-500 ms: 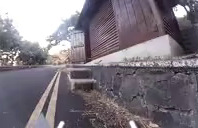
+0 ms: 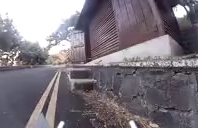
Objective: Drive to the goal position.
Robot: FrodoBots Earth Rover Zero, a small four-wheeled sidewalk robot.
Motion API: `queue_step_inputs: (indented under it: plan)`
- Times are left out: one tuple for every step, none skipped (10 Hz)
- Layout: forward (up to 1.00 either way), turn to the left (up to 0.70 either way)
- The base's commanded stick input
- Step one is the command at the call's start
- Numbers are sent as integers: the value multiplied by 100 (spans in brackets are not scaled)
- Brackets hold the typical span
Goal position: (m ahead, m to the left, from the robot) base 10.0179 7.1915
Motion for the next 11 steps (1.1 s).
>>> queue_step_inputs:
  plan:
    - [0, 70]
    - [0, 70]
    - [0, 70]
    - [0, 70]
    - [0, 70]
    - [0, 70]
    - [0, 70]
    - [0, 70]
    - [0, 70]
    - [0, 70]
    - [0, 70]
